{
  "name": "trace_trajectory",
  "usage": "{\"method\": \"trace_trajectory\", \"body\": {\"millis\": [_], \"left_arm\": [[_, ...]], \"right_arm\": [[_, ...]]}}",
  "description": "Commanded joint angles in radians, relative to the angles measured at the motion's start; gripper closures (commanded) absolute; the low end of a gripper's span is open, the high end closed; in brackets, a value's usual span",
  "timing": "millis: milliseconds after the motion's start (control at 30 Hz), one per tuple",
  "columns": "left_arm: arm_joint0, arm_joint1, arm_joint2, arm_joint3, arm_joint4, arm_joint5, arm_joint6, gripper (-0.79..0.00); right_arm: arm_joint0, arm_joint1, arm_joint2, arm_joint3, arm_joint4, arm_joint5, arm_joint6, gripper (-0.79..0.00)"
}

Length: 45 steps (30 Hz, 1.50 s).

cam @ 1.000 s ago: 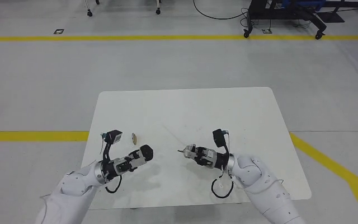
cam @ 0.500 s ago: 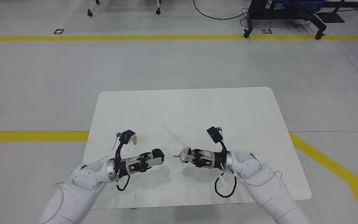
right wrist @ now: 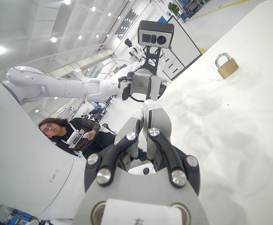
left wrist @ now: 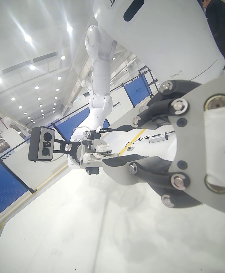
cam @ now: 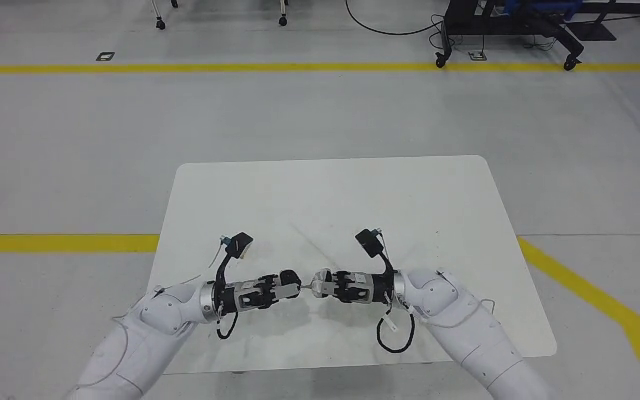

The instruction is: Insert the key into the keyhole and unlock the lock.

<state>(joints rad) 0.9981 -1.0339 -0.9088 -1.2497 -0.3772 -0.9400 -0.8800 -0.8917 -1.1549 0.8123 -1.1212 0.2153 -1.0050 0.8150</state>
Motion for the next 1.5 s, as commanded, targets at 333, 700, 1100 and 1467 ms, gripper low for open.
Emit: {"method": "trace_trajectory", "body": {"millis": [333, 700, 1100, 1467], "left_arm": [[-0.039, -0.019, 0.044, 0.047, 0.032, -0.006, 0.012, -0.172], [-0.049, -0.031, 0.052, 0.072, 0.042, 0.007, 0.039, 0.000], [-0.041, -0.034, 0.039, 0.084, 0.038, -0.009, 0.047, 0.000], [-0.037, -0.036, 0.032, 0.085, 0.048, -0.021, 0.051, -0.785]], "right_arm": [[0.028, -0.003, -0.033, 0.038, 0.026, -0.006, -0.006, 0.000], [0.043, -0.004, -0.053, 0.055, 0.038, -0.006, -0.006, 0.000], [0.045, -0.002, -0.061, 0.058, 0.046, -0.007, -0.007, -0.062], [0.053, -0.003, -0.073, 0.063, 0.039, -0.005, -0.005, 0.000]]}}
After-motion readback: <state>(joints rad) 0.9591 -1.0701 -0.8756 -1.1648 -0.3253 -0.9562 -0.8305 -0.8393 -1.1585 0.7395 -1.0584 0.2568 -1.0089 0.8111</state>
